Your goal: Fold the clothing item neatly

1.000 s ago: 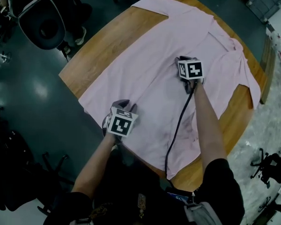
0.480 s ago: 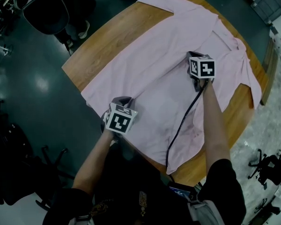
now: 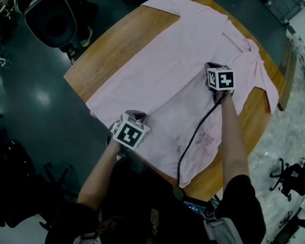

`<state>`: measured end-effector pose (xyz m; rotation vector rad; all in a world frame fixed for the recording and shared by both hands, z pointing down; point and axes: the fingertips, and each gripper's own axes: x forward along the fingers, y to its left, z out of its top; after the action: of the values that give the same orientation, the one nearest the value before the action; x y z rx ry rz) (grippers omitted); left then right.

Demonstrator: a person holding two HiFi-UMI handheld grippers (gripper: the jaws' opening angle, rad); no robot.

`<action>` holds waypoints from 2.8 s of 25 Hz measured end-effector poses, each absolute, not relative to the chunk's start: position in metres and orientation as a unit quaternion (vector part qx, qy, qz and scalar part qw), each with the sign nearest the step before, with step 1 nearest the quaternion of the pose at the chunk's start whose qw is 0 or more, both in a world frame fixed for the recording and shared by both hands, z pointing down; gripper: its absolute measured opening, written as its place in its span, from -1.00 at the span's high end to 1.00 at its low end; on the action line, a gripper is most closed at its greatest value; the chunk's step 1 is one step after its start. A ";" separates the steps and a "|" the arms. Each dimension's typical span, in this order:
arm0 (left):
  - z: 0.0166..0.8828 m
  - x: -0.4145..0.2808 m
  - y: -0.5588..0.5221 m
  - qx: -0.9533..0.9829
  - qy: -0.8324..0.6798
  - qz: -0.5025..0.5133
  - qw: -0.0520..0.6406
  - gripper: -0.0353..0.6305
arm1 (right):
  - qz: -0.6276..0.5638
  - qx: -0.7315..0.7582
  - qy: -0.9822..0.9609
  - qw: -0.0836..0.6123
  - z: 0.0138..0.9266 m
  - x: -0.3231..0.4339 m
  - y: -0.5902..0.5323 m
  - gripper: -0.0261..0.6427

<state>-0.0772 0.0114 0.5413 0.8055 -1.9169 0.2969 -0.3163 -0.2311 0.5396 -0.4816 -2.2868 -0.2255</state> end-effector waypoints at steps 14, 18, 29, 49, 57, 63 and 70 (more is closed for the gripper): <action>0.578 -0.030 -0.014 0.379 -0.743 0.105 0.541 0.75 | -0.175 -0.166 -0.870 0.429 0.586 -0.319 -0.243 0.87; 0.562 -0.028 0.003 0.371 -0.763 0.096 0.520 0.75 | -0.165 -0.153 -0.877 0.424 0.574 -0.313 -0.244 0.69; 0.534 -0.094 0.186 0.265 -0.853 0.127 0.431 0.71 | -0.135 -0.140 -0.920 0.340 0.473 -0.237 -0.160 0.67; 0.577 -0.102 0.262 0.359 -0.805 0.116 0.458 0.56 | -0.031 -0.197 -0.886 0.419 0.553 -0.033 0.102 0.67; 0.575 -0.088 0.282 0.348 -0.803 0.136 0.463 0.56 | -0.021 -0.201 -0.878 0.433 0.578 -0.004 0.119 0.67; 0.534 -0.073 0.253 0.380 -0.811 0.139 0.422 0.56 | 0.004 -0.172 -0.906 0.387 0.538 0.002 0.101 0.67; 0.494 -0.020 0.126 0.491 -0.778 0.154 0.362 0.56 | 0.035 -0.070 -0.931 0.357 0.514 0.054 0.002 0.67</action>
<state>-0.0201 0.1255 0.4940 1.2638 -2.0027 0.3966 0.0536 0.0025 0.5141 -0.1804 -2.4028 0.0915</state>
